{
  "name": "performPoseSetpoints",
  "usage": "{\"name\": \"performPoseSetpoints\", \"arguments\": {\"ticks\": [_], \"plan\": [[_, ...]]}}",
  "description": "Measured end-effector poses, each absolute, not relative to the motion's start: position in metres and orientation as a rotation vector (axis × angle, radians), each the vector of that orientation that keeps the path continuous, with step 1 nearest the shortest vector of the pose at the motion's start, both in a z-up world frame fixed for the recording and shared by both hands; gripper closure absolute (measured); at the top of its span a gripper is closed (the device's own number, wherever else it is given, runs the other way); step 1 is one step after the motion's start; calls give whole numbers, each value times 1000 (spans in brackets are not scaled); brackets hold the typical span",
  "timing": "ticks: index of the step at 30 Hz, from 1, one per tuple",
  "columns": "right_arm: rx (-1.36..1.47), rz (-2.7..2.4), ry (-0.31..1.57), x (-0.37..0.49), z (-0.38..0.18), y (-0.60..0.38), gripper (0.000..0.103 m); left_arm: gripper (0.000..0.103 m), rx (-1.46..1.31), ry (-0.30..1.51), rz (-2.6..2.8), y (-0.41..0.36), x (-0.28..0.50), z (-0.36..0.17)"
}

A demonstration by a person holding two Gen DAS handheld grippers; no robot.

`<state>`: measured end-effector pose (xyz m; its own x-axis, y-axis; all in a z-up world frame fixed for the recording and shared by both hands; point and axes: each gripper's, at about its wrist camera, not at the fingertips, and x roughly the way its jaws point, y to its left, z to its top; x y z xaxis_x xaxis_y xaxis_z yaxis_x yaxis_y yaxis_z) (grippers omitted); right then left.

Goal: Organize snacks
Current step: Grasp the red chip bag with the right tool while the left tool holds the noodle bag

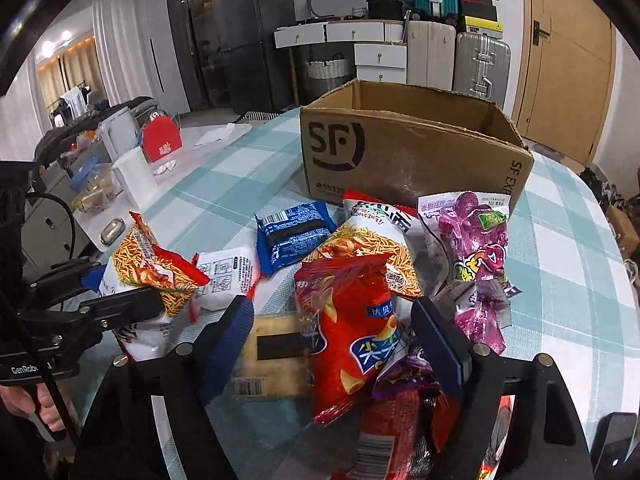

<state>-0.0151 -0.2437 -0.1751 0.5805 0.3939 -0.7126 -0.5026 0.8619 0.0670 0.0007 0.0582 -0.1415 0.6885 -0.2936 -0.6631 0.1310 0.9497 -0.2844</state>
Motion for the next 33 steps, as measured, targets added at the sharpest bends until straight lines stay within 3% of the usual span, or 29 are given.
{"name": "performPoseSetpoints", "arguments": {"ticks": [12,14,16,19,25,33], "plan": [[-289,513,783,-15,-190,-220,19,61,-222,788,-233,55,3,-144],[-322,506,769,-16,-193,-216,23,61,-223,787,-230,56,2,-144],[-329,502,762,-17,-195,-215,41,61,-225,787,-228,56,2,-145],[-290,524,773,-16,-196,-220,50,61,-228,789,-228,55,2,-145],[-247,552,771,-18,-194,-232,62,61,-235,780,-233,55,0,-143],[-155,569,767,-21,-187,-250,64,61,-240,775,-232,58,-3,-142]]}}
